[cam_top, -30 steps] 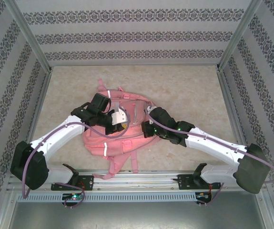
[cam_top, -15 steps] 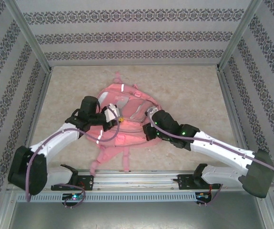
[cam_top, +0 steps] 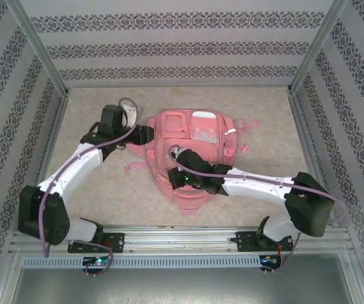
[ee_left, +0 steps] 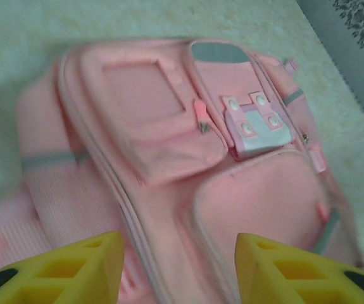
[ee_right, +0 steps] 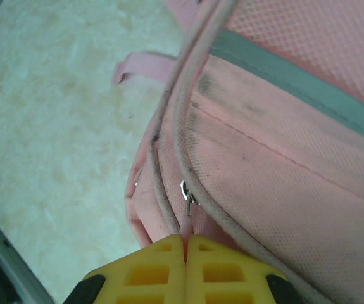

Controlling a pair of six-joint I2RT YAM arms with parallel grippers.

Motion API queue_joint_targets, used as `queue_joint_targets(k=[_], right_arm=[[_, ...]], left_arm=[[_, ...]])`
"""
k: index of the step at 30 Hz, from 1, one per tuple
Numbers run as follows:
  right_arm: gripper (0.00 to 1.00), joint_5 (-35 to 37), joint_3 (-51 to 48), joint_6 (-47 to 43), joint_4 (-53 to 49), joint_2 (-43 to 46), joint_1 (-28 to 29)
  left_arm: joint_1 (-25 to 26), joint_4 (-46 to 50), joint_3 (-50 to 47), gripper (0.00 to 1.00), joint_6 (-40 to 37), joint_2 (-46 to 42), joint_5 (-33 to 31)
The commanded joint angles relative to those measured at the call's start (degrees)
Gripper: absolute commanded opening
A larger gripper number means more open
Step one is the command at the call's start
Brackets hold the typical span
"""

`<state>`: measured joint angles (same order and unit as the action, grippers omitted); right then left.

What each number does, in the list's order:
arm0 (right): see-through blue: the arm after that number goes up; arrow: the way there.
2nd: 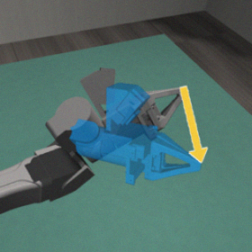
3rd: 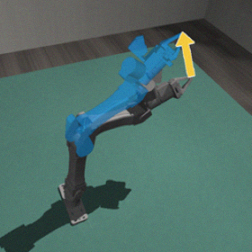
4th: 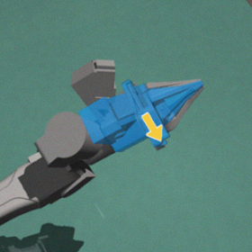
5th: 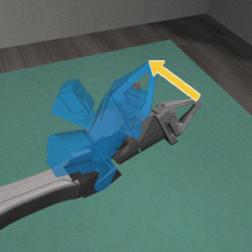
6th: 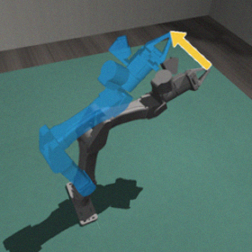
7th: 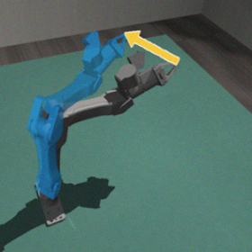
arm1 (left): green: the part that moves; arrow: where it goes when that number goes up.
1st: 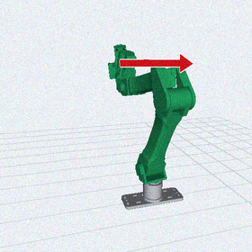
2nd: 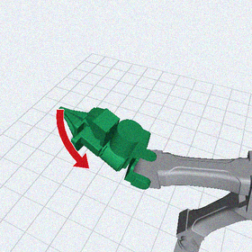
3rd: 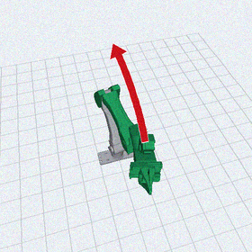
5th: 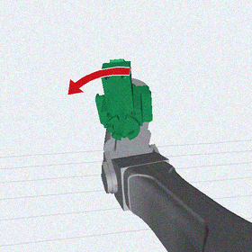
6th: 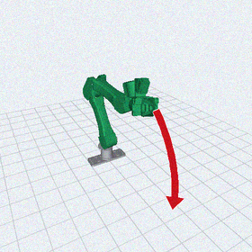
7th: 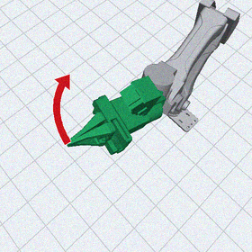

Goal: Pack the student bag

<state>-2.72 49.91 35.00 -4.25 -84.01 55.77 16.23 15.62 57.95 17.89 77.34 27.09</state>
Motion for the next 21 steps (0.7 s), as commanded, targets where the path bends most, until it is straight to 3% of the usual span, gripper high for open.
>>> queue_joint_targets(k=[1, 5, 10, 17, 19, 21], right_arm=[[0.00, -4.5, 2.5, -1.0, 2.1, -1.3, 0.7], [0.00, -5.6, 2.6, -1.4, 1.8, -1.3, 0.7], [0.00, -4.8, 2.1, -0.9, 2.0, -0.7, 1.0], [0.00, -3.0, 1.1, -0.3, 1.8, -0.4, 2.1], [0.00, -1.7, 0.6, -0.1, 1.2, -0.2, 2.5], [0.00, 1.0, 0.5, 0.4, -1.2, 0.1, 3.0]], left_arm=[[5.9, 3.8, -4.7, 0.48, 17.3, -2.3, 0.6], [8.4, 8.6, -3.6, 0.48, 22.4, -1.3, -5.4], [9.4, 15.3, 0.8, 0.48, 23.4, 6.3, -6.6], [12.6, 6.6, -1.1, 0.41, 29.6, 11.8, -6.9], [12.8, 5.7, -0.6, 0.27, 29.7, 12.4, -8.0], [12.7, 6.7, 0.6, 0.05, 28.1, 12.8, -10.3]])
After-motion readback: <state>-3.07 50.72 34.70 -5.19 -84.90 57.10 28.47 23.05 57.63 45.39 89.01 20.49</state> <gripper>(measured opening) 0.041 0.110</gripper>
